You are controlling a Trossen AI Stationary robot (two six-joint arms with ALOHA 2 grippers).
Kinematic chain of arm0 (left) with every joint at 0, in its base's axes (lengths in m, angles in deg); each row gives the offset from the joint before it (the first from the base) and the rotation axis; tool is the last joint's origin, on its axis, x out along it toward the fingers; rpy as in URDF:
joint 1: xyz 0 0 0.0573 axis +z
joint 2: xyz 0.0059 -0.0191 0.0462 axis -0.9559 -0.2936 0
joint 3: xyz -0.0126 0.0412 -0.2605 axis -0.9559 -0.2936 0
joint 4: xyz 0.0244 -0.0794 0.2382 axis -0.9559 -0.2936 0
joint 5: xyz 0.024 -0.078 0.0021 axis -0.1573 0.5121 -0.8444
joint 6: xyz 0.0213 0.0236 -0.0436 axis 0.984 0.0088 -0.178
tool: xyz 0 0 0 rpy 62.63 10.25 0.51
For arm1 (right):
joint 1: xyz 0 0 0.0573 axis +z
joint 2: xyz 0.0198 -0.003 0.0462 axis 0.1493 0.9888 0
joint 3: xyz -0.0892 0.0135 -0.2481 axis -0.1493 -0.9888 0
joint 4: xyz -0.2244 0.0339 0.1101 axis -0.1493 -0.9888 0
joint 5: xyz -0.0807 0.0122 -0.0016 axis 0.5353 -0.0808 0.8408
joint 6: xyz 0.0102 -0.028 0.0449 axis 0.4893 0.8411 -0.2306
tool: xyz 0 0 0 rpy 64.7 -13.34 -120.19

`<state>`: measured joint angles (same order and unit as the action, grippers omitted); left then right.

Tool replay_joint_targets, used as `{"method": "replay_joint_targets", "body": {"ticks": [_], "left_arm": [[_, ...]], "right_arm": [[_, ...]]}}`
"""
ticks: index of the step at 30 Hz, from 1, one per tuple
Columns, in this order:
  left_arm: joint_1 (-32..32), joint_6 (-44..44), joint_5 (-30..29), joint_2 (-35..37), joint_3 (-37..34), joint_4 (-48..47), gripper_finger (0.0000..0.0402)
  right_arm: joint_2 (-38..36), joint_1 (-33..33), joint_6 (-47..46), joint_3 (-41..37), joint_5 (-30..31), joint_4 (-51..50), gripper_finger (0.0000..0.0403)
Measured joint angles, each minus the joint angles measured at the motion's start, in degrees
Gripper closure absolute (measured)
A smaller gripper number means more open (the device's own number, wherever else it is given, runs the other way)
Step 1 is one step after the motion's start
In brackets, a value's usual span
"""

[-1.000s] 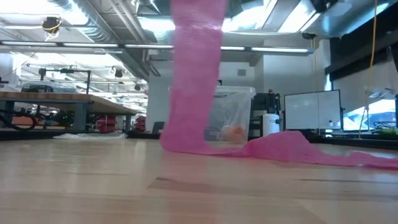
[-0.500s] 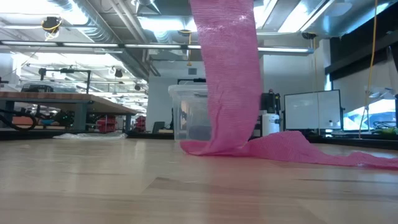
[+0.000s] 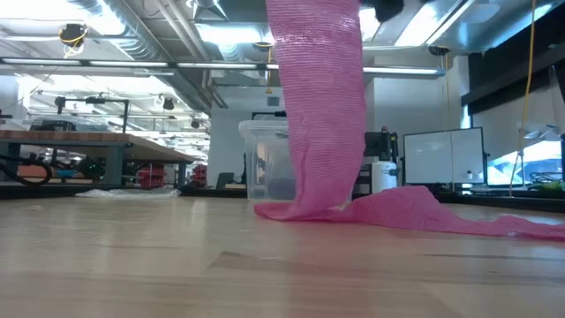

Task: Roll bandage
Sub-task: Roll the pink bandage

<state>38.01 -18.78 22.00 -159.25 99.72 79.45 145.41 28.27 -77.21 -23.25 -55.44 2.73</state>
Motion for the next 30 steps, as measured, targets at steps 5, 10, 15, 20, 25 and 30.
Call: {"method": "replay_joint_targets", "body": {"ticks": [5, 10, 15, 20, 25, 30], "left_arm": [[0.0, 0.1, 0.0, 0.0, 0.0, 0.0, 0.0346], [0.1, 0.0, 0.0, 0.0, 0.0, 0.1, 0.0345], [0.1, -0.1, 0.0, 0.0, 0.0, 0.1, 0.0345], [0.1, 0.4, 0.0, 0.0, 0.0, 0.2, 0.0345], [0.1, 0.8, 0.0, 0.0, 0.0, 0.7, 0.0345], [0.1, 0.7, 0.0, 0.0, 0.0, 0.7, 0.0345]], "right_arm": [[3.4, 0.2, 1.6, 0.0, -1.4, 1.7, 0.0227], [4.4, 0.2, 2.1, 0.0, -1.4, 3.3, 0.0255], [4.4, 0.2, 2.8, 0.0, -1.6, 3.4, 0.0288], [5.0, 0.2, 2.6, 0.0, -1.7, 2.5, 0.0299], [6.8, 0.2, 3.2, 0.0, -0.9, 3.3, 0.0301], [7.1, 0.2, 4.4, 0.0, -0.7, 3.8, 0.0323]]}}
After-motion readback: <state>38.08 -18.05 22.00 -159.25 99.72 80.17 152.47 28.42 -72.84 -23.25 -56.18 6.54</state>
